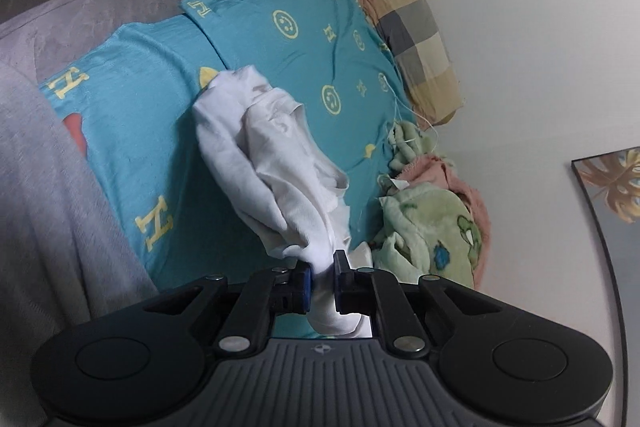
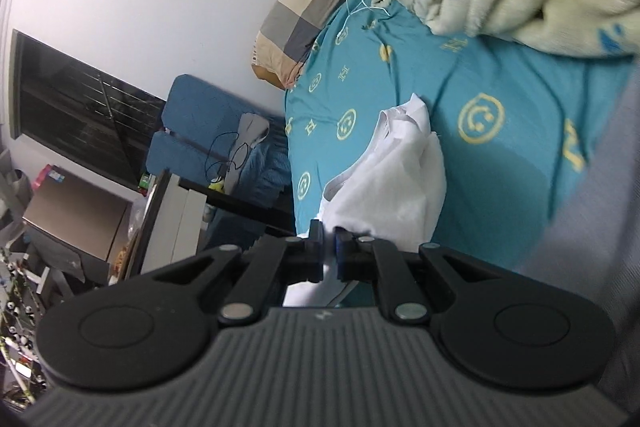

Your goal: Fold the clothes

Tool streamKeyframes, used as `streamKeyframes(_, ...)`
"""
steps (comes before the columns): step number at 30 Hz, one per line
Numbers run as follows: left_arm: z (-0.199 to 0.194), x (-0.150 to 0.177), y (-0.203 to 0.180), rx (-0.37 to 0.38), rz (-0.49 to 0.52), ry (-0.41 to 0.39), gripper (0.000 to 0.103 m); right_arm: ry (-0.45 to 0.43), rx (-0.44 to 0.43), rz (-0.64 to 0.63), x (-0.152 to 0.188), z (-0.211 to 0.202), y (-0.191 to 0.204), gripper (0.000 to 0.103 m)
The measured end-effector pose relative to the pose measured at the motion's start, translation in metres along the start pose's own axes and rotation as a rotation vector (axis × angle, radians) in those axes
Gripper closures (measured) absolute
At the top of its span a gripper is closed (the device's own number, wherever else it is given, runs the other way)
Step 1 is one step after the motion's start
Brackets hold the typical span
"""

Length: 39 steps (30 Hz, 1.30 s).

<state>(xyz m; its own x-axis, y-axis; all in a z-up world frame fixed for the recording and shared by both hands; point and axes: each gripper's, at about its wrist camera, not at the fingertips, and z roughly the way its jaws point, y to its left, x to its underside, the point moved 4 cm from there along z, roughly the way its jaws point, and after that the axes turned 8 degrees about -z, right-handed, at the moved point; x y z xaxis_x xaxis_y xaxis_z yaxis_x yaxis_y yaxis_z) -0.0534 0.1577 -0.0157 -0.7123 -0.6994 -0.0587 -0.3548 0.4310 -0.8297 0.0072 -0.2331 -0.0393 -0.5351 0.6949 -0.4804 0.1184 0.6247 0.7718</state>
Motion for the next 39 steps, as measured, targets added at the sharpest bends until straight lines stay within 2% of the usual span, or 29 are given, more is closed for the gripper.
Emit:
streamKeyframes(4, 0.007, -0.01, -0.011, -0.013, 0.0, -0.01, 0.092, -0.002, 0.007, 0.007, -0.008, 0.009, 0.001, 0.094)
streamKeyframes(8, 0.044, -0.041, -0.031, -0.032, -0.007, -0.03, 0.092, -0.004, 0.013, 0.013, -0.017, 0.018, 0.001, 0.094)
streamKeyframes(17, 0.163, -0.119, -0.054, -0.13, 0.043, -0.029, 0.09, 0.079, 0.102, 0.053, -0.068, 0.135, -0.029, 0.094)
streamKeyframes(24, 0.249, -0.16, -0.025, -0.194, 0.114, -0.02, 0.089, 0.174, 0.135, 0.054, -0.084, 0.225, -0.07, 0.093)
streamKeyframes(28, 0.275, -0.173, -0.002, -0.203, 0.105, 0.005, 0.089, 0.231, 0.158, 0.053, -0.083, 0.263, -0.091, 0.093)
streamKeyframes(32, 0.283, -0.174, 0.003, -0.201, 0.128, 0.013, 0.088, 0.255, 0.176, -0.008, -0.08, 0.277, -0.094, 0.092)
streamKeyframes(34, 0.282, -0.171, -0.001, -0.204, 0.171, 0.006, 0.083, 0.253, 0.171, -0.03, -0.079, 0.275, -0.093, 0.092)
streamKeyframes(36, 0.278, -0.163, -0.01, -0.214, 0.255, -0.016, 0.064, 0.245, 0.155, -0.058, -0.08, 0.27, -0.09, 0.091)
streamKeyframes(37, 0.276, -0.159, -0.015, -0.219, 0.297, -0.027, 0.057, 0.242, 0.147, -0.071, -0.08, 0.267, -0.088, 0.09)
streamKeyframes(38, 0.274, -0.156, -0.02, -0.224, 0.339, -0.038, 0.045, 0.238, 0.139, -0.085, -0.08, 0.265, -0.086, 0.085)
streamKeyframes(39, 0.272, -0.151, -0.025, -0.232, 0.387, -0.055, 0.034, 0.228, 0.126, -0.114, -0.08, 0.261, -0.081, 0.074)
